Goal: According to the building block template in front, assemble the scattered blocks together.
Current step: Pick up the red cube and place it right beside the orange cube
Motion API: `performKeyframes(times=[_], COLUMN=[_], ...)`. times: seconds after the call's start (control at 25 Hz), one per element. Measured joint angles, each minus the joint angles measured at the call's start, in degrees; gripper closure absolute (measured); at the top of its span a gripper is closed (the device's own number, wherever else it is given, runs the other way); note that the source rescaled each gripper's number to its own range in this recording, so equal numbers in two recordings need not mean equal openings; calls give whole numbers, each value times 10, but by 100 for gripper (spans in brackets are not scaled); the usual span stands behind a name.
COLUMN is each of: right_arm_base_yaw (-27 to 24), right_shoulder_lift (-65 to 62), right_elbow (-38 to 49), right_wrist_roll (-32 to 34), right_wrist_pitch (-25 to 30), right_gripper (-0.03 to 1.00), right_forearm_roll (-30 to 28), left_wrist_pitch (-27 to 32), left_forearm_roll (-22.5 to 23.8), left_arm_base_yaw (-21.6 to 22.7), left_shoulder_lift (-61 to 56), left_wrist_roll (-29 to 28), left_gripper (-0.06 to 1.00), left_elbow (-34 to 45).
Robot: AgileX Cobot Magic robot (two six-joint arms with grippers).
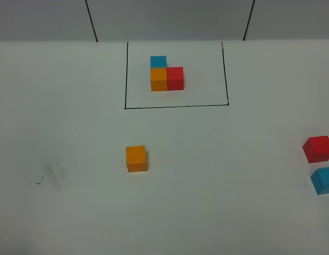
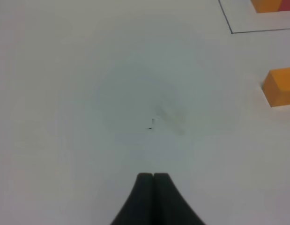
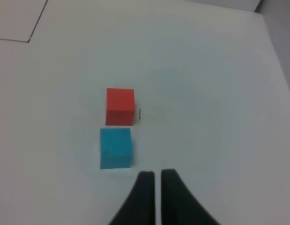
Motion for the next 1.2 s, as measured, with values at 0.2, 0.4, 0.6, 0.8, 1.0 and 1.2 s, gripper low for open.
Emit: performKeyframes(times=[0.2,0.4,0.6,0.8,1.0,1.2], right_arm_base_yaw=[0,0,0,0,0,0], right_shoulder_lift=[0,0,0,0,0,0], right_elbow=[0,0,0,0,0,0], right_wrist_roll=[0,0,0,0,0,0], right_wrist_pitch=[0,0,0,0,0,0], right_gripper=[97,97,97,97,97,97], right_forearm_roll=[0,0,0,0,0,0], left_wrist_pitch=[0,0,0,0,0,0], left_forearm_roll=[0,0,0,0,0,0], left_arm_base_yaw=[-2,-4,-4,-4,-4,-4], left_shoulder_lift=[0,0,0,0,0,0], left_wrist_roll=[0,0,0,0,0,0], left_gripper=[94,94,94,94,94,94], left_elbow=[0,0,0,0,0,0])
